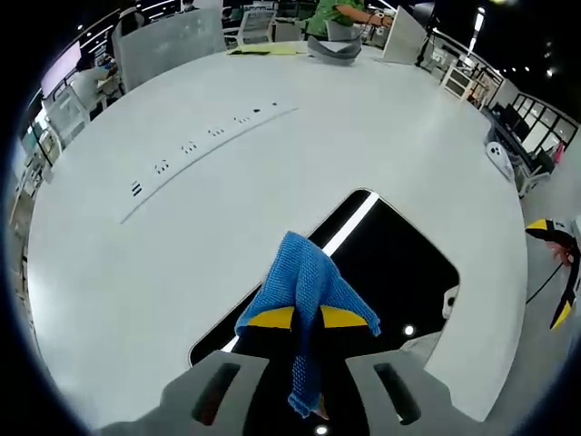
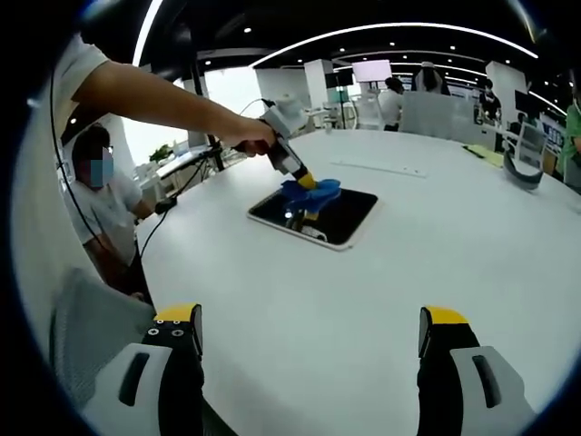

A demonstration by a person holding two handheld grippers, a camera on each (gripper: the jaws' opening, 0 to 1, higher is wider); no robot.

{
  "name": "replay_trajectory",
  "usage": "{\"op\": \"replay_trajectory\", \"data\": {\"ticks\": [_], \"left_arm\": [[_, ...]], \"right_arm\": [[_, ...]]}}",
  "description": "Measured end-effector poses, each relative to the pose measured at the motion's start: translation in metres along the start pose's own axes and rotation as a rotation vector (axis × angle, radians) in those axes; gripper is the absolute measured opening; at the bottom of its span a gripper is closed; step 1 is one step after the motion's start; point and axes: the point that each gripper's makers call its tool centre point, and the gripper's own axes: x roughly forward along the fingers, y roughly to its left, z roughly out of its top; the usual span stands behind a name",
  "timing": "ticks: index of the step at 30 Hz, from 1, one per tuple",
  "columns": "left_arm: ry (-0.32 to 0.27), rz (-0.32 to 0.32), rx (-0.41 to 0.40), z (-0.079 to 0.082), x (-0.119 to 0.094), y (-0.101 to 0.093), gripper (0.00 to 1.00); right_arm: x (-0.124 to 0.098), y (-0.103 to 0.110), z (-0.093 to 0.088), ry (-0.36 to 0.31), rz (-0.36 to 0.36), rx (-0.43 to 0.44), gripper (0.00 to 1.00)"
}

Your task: Wipe the mirror surface with the cleaning cloth until all visible marks leave the cleaned area.

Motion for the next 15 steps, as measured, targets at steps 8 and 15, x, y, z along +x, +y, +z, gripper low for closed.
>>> {"op": "replay_trajectory", "data": {"ticks": [8,15], "left_arm": [[0.004,-0.003,0.014,0.0042,0.0016,0.0054,0.07],[0.005,-0.007,0.021,0.0069,0.0029,0.0086,0.07]], "right_arm": [[0.0001,-0.0006,0.0018,-0.004,-0.002,0.001,0.99],[-0.0001,-0.0027,0.0027,-0.009,-0.005,-0.002,1.0]]}}
